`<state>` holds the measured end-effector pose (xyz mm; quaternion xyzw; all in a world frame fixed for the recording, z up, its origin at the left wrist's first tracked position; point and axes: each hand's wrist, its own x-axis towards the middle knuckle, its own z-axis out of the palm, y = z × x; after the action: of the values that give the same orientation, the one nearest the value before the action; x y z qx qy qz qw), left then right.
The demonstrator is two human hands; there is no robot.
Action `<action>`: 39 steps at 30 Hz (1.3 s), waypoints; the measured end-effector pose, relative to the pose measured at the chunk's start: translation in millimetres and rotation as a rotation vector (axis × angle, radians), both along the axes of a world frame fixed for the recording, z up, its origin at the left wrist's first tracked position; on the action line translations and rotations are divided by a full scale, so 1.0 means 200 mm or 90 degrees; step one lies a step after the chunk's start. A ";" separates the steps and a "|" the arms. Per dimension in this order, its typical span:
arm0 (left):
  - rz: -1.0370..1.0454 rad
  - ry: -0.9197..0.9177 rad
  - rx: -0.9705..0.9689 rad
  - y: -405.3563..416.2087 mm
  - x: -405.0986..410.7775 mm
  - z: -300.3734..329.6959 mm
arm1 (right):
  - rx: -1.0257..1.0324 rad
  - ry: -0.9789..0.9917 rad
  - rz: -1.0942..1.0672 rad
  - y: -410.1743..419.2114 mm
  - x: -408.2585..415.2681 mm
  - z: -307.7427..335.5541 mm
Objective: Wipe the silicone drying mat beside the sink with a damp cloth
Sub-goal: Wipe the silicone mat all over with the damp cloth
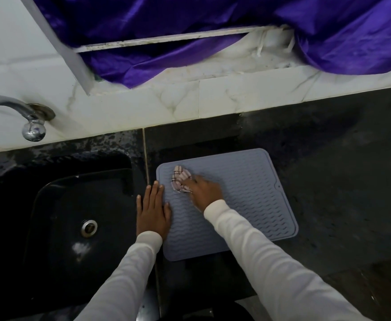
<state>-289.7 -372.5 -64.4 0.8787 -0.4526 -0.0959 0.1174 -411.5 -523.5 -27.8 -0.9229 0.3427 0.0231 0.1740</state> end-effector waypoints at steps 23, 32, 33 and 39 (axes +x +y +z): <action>0.008 0.021 -0.013 0.00 -0.01 0.00 | -0.002 -0.025 -0.500 -0.82 -0.63 -0.02; 0.006 0.026 -0.021 0.00 -0.01 0.01 | 0.012 -0.146 -0.354 -0.48 -0.44 0.15; 0.006 0.025 -0.020 0.01 -0.02 0.01 | 0.023 -0.158 -0.304 -0.39 -0.38 0.16; 0.000 0.012 0.003 0.00 0.00 0.00 | -0.052 -0.012 -0.029 -0.02 0.08 0.13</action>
<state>-290.1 -371.6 -63.9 0.8781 -0.4510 -0.1053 0.1200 -394.6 -527.5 -2.8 -0.9213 0.3627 -0.0036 0.1403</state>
